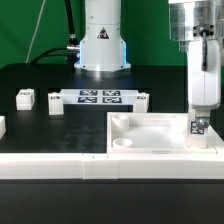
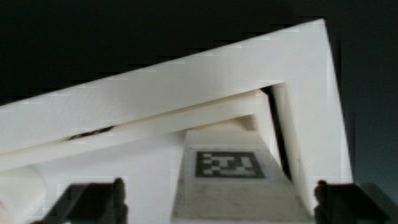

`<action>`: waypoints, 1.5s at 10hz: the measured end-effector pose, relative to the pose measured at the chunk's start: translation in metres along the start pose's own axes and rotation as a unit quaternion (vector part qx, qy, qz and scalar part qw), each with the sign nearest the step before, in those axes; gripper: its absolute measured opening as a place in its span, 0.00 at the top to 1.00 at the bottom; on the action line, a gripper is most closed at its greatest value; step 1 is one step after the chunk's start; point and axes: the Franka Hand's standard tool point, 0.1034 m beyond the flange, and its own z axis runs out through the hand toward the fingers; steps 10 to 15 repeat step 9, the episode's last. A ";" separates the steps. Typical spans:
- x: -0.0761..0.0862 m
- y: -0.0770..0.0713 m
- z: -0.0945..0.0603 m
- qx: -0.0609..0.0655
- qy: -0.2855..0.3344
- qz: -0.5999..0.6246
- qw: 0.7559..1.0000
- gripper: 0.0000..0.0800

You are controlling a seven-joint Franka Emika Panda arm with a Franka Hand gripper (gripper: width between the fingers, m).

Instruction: Assemble one leg

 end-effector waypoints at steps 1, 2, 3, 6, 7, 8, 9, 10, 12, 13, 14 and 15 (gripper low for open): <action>-0.001 0.000 -0.001 -0.002 0.000 -0.019 1.000 0.22; -0.001 -0.001 -0.002 -0.002 0.000 -0.058 0.998 0.22; -0.002 0.000 -0.002 -0.008 -0.001 -0.138 0.990 0.19; -0.004 -0.001 -0.005 -0.011 -0.004 -0.293 0.956 0.19; -0.004 -0.002 -0.005 -0.008 -0.004 -0.332 0.943 0.19; -0.004 -0.002 -0.005 -0.008 -0.004 -0.341 0.940 0.19; -0.004 -0.002 -0.005 -0.008 -0.004 -0.341 0.940 0.19; -0.004 -0.002 -0.005 -0.008 -0.004 -0.341 0.940 0.19; -0.004 -0.002 -0.005 -0.008 -0.004 -0.341 0.940 0.19; -0.004 -0.002 -0.005 -0.008 -0.004 -0.341 0.940 0.19; -0.004 -0.002 -0.005 -0.008 -0.004 -0.341 0.940 0.19; -0.004 -0.002 -0.005 -0.008 -0.004 -0.341 0.940 0.19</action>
Offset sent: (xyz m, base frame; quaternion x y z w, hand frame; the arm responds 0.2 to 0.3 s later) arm 0.0052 0.0081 0.0078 -0.0361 -0.0193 -0.3268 0.9442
